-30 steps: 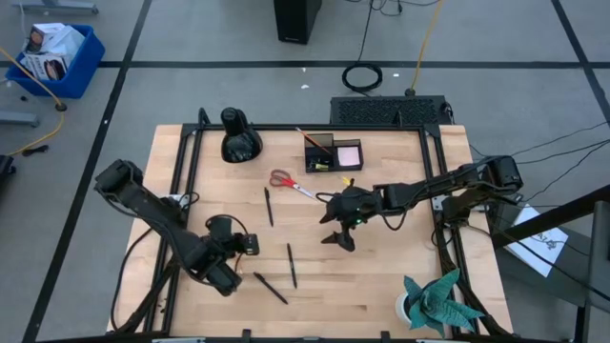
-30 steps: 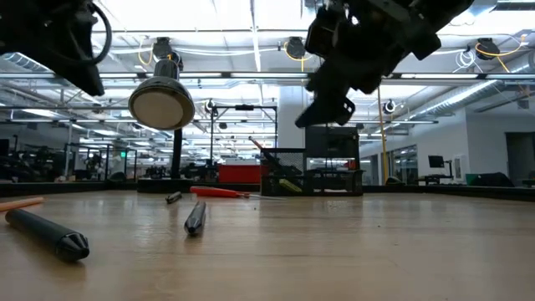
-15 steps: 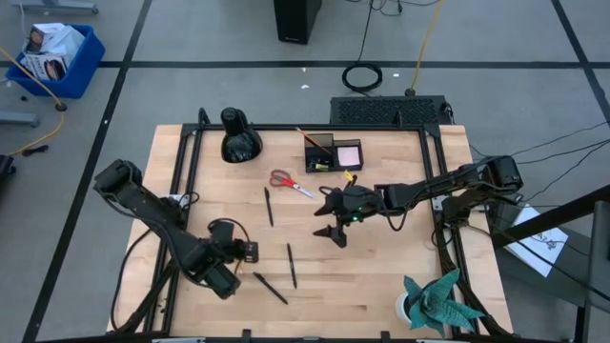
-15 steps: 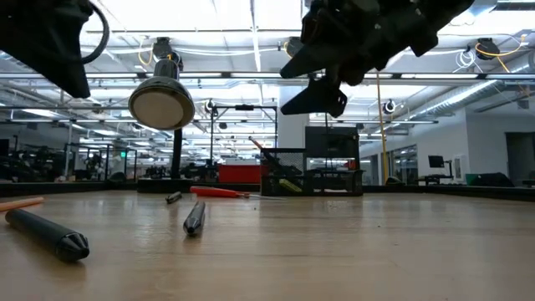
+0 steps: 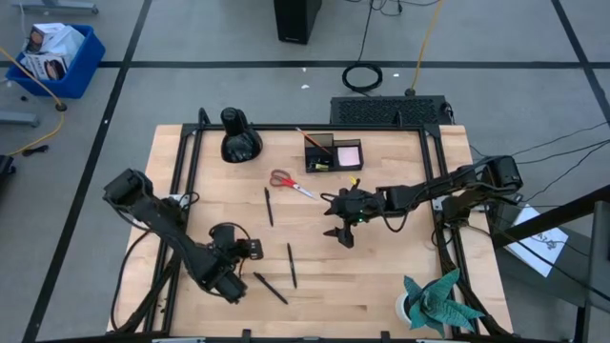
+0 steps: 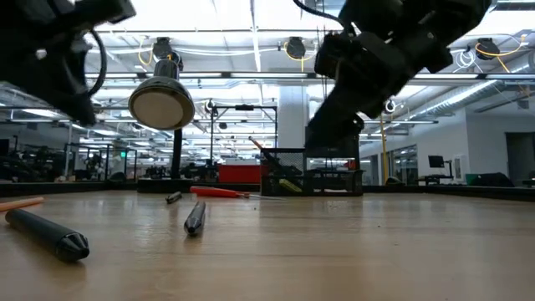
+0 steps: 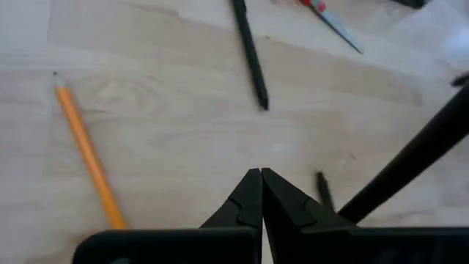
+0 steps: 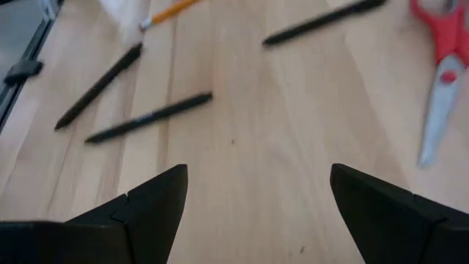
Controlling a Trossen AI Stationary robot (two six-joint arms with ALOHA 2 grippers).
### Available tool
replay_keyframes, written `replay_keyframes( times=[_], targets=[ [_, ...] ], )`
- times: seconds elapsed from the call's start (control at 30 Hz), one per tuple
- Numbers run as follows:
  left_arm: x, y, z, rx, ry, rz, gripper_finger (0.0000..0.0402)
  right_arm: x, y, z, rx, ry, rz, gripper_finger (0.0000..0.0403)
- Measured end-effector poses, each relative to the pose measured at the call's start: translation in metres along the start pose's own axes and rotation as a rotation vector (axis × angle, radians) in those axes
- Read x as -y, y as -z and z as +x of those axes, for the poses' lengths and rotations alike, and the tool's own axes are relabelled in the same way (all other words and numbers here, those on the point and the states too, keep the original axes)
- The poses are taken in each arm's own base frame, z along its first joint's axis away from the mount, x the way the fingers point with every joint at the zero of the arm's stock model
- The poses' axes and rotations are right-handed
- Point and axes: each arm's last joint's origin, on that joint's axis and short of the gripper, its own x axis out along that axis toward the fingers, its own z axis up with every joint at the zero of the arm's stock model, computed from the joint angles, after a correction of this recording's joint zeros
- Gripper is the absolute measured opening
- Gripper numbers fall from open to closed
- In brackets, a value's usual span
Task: Pick and place office supplies into organizer
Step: Put the orange pencil into the black desk organizer
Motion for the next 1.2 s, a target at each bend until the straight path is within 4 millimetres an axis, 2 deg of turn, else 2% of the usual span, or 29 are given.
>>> replay_keyframes(
  times=[0.2, 0.27, 0.5, 0.57, 0.7, 0.8, 1.0, 1.07, 1.2],
  targets=[
    [-0.009, 0.014, 0.016, 0.043, -0.102, 0.03, 0.0012, 0.006, 0.022, 0.001, -0.065, 0.011, 0.08, 0.0325],
    [-0.004, 0.012, 0.018, 0.034, -0.085, -0.01, 0.0013, 0.007, 0.027, 0.001, -0.075, 0.018, 0.086, 0.0325],
    [0.014, -0.006, 0.014, 0.145, 0.132, -0.054, 0.0004, 0.014, 0.047, 0.0, -0.096, 0.027, 0.091, 0.0325],
    [0.017, -0.012, 0.012, 0.152, 0.139, -0.036, 0.001, 0.016, 0.052, -0.001, -0.101, 0.029, 0.108, 0.0325],
    [0.021, -0.022, 0.012, 0.155, 0.127, -0.033, 0.0018, 0.018, 0.063, -0.002, -0.073, 0.025, 0.319, 0.0325],
    [0.024, -0.027, 0.014, 0.161, 0.122, -0.07, 0.0014, 0.02, 0.071, -0.004, -0.051, 0.018, 0.405, 0.0325],
    [0.037, -0.038, 0.026, 0.164, 0.129, -0.209, 0.0003, 0.023, 0.083, -0.007, -0.037, 0.011, 0.421, 0.0325],
    [0.046, -0.039, 0.031, 0.131, 0.148, -0.294, 0.0007, 0.024, 0.087, -0.008, -0.034, 0.01, 0.42, 0.0325],
    [0.058, -0.047, 0.041, 0.11, 0.169, -0.334, 0.0024, 0.025, 0.093, -0.01, -0.008, -0.004, 0.418, 0.0325]
  ],
)
